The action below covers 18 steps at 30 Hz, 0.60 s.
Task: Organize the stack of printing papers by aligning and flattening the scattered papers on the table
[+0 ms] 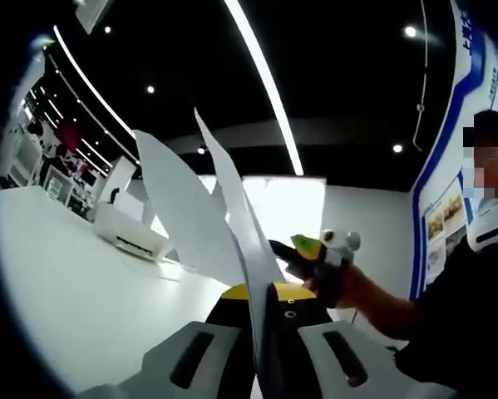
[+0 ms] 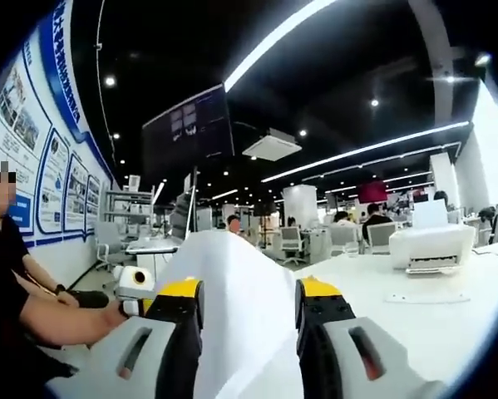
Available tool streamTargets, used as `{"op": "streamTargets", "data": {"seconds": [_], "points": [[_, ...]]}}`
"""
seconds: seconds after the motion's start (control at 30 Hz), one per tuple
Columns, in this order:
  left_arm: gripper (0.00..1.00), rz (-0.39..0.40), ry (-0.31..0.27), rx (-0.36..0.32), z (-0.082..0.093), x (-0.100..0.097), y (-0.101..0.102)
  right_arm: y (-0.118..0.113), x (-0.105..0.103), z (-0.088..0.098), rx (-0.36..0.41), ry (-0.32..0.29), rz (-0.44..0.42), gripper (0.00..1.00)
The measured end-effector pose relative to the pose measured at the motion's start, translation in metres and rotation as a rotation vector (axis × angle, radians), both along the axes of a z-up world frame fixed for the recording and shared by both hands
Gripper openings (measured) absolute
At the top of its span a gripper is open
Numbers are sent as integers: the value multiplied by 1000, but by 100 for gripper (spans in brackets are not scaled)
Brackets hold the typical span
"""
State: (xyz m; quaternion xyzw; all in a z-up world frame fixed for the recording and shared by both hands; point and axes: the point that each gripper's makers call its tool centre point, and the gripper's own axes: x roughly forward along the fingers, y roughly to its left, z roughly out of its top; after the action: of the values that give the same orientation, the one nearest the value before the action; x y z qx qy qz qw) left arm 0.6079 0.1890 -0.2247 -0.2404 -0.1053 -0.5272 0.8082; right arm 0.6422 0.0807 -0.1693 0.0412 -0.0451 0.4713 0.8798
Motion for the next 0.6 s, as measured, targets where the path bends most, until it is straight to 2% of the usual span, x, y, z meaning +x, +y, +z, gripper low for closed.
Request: {"op": "streamTargets", "data": {"seconds": [0.3, 0.6], "points": [[7, 8, 19, -3, -1, 3, 1, -21, 3, -12, -3, 35, -18, 37], [7, 8, 16, 2, -2, 3, 0, -38, -4, -29, -25, 62, -25, 37]]}}
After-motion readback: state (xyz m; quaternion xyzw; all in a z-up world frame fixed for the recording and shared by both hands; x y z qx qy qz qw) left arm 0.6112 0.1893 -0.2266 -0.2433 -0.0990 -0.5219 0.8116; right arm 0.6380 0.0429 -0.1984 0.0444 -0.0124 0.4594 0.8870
